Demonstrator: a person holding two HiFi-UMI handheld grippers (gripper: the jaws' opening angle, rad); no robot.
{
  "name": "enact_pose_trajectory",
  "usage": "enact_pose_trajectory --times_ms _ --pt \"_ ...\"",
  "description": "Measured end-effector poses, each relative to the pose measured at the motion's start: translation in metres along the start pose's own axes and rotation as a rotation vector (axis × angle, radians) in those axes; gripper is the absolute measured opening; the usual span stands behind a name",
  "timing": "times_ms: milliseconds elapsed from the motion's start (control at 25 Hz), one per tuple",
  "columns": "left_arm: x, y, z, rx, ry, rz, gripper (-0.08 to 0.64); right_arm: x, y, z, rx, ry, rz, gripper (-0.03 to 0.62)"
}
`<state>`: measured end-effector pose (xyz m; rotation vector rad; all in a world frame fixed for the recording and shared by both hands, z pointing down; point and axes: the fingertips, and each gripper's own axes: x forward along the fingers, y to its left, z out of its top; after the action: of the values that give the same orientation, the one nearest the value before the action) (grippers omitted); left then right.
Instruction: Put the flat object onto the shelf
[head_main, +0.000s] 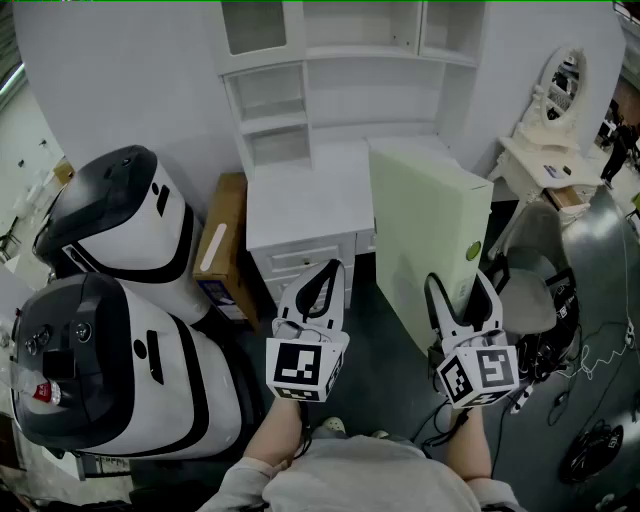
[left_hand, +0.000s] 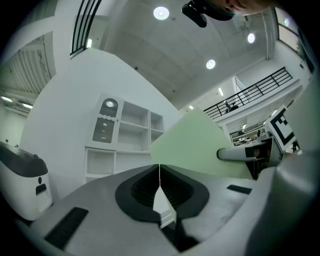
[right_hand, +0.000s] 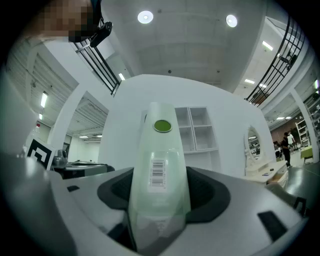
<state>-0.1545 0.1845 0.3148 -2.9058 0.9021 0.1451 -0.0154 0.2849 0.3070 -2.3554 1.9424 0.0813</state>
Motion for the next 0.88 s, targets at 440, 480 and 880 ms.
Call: enact_pose_trajectory --times_ms 440,480,880 --pt "-0.003 -0.007 -0.001 -0.007 -0.005 -0.007 0.015 -0.009 0.002 -0.002 -0.009 0.001 0.006 0.285" --pt "-0.003 -0.007 -0.001 -0.007 -0.007 -0.009 0.015 -0.010 0.002 -0.002 -0.009 -0.001 0.004 0.285" --pt "-0.006 0.011 -0.003 -0.005 -0.012 -0.035 0.015 -0.005 0.017 -0.008 -0.001 -0.016 -0.040 0.288"
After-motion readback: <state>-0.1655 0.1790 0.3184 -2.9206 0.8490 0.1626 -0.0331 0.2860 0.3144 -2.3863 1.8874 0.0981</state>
